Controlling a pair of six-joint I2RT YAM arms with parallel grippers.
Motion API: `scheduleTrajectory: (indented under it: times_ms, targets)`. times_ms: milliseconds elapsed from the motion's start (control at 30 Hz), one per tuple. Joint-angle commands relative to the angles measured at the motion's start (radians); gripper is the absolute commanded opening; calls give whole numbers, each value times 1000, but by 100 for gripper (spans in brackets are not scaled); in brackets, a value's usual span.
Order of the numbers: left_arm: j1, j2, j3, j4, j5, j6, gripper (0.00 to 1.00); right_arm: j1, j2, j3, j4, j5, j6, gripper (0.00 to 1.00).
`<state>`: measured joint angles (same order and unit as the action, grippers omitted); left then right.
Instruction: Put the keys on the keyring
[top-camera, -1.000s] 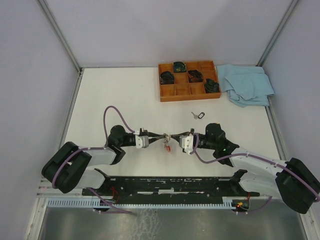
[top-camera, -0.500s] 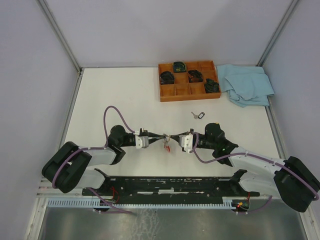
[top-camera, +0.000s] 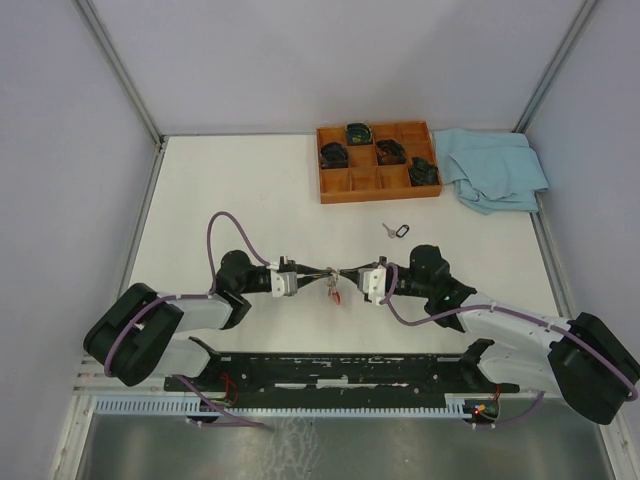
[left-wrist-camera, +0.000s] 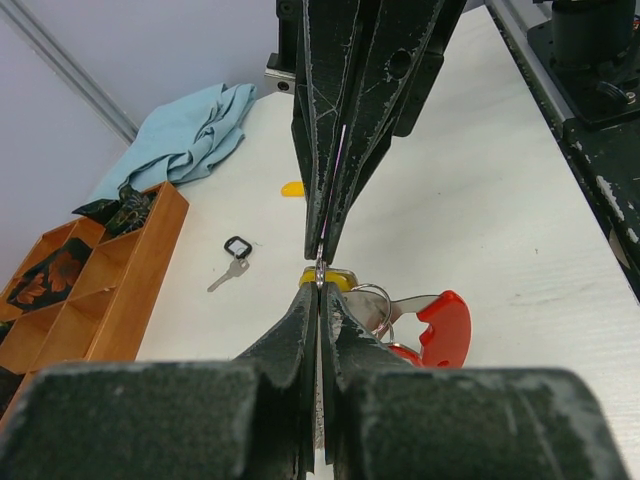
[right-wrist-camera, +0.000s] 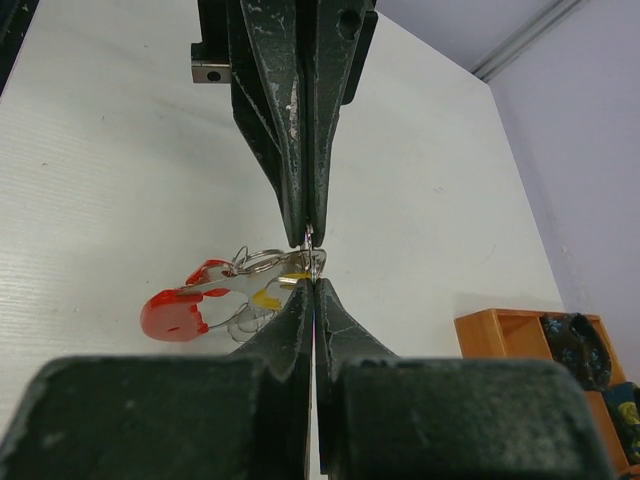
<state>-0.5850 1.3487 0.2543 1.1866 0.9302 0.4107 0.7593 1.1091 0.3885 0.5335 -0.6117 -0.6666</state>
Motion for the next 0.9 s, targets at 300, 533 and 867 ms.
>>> scheduleTrajectory:
  times_ms: [300, 533, 867]
  targets:
    - [-9, -8, 23, 75, -9, -55, 3, 14, -21, 48, -38, -22, -54, 1]
    - [-9, -15, 19, 68, -13, -46, 3, 15, -67, 16, -41, 44, -58, 1]
    - [-9, -24, 14, 57, -16, -22, 3, 14, -103, -25, -22, 64, 8, 1]
